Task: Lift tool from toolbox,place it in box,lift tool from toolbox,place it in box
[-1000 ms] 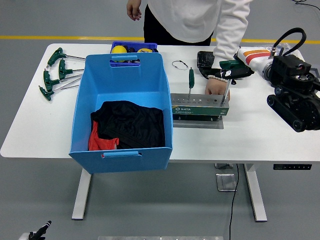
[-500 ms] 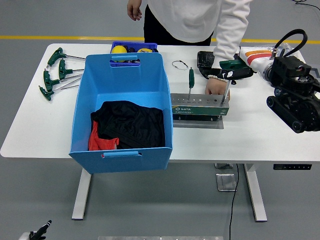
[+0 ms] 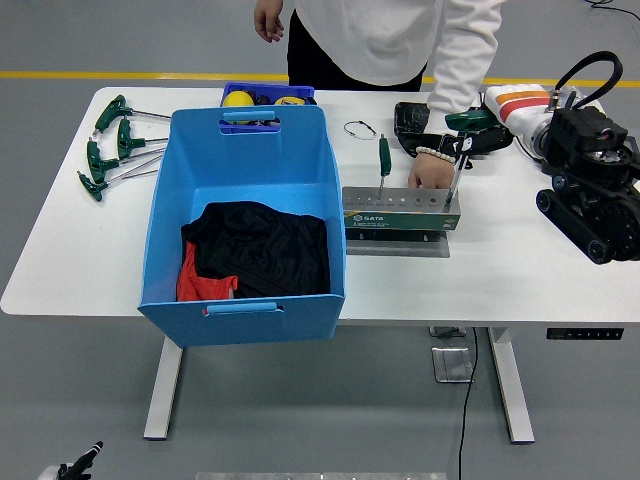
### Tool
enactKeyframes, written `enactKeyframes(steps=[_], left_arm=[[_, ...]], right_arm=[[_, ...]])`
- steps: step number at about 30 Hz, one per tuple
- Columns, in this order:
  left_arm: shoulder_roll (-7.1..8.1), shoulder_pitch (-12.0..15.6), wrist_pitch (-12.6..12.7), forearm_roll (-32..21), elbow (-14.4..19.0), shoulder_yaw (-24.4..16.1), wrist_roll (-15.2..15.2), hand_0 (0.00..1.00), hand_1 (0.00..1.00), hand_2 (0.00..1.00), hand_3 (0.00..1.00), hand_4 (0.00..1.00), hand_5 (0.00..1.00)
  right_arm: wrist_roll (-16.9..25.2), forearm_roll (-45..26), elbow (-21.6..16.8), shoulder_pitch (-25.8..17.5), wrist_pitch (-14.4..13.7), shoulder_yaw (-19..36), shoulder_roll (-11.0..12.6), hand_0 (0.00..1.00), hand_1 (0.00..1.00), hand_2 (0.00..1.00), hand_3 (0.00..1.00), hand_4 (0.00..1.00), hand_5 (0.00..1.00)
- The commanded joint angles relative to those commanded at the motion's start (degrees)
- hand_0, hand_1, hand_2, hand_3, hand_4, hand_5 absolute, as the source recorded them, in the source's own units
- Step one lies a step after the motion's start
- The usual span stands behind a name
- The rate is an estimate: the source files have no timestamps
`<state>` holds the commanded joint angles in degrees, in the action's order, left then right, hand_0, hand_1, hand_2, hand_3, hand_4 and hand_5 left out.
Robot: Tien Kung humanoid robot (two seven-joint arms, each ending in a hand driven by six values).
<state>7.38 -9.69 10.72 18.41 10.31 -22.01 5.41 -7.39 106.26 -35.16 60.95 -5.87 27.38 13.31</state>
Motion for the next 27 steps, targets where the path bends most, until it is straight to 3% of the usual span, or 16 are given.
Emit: enactKeyframes(steps=[27], left_arm=[[0.03,1.05,0.20,5.56,0.00,-5.71,-1.22,0.732,0.781,0.783,0.766,0.779,0.751]], right_arm=[[-0.93,2.88,-7.79,3.76,0.19,1.82,5.98,0.002,0.002,0.002,0.018,0.920,0.709]])
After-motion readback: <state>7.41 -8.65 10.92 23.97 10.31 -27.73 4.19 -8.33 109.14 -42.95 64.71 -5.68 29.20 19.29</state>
